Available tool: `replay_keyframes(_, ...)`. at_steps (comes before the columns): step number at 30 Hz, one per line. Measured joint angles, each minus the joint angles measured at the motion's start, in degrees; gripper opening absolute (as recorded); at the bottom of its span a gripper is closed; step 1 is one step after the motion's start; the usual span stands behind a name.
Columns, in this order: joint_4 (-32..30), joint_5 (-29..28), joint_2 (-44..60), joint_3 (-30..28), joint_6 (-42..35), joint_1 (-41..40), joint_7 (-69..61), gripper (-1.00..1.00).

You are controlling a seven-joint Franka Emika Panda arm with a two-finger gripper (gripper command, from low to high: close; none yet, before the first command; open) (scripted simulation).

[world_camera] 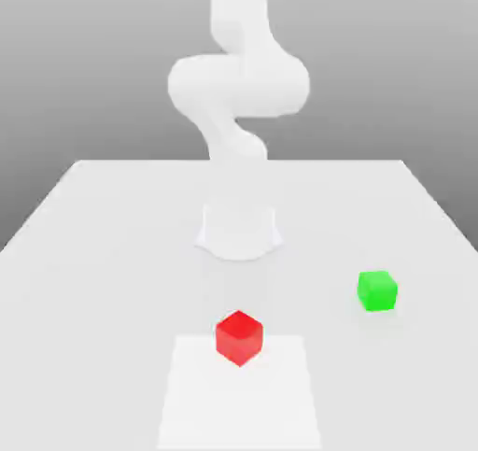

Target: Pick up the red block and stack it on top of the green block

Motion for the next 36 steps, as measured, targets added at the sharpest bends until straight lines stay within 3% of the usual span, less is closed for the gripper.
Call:
replay_keyframes(15, -27.2, 3.7, 27.3, 8.2, 21.1, -6.8, 28.9, 0.00)
replay_keyframes(20, -31.2, -2.1, 43.1, 8.4, 33.4, -8.6, 39.9, 0.00)
replay_keyframes(23, -30.6, -6.4, 49.8, 4.4, 38.9, -5.6, 43.3, 0.00)
replay_keyframes(24, -30.3, -7.2, 51.8, 2.9, 40.6, -4.3, 44.0, -1.00)
replay_keyframes(31, -30.2, -7.6, 52.3, 2.3, 41.1, -3.8, 44.3, -1.00)
replay_keyframes(36, -31.5, -1.8, 43.3, 4.6, 33.5, -4.4, 40.1, -1.00)
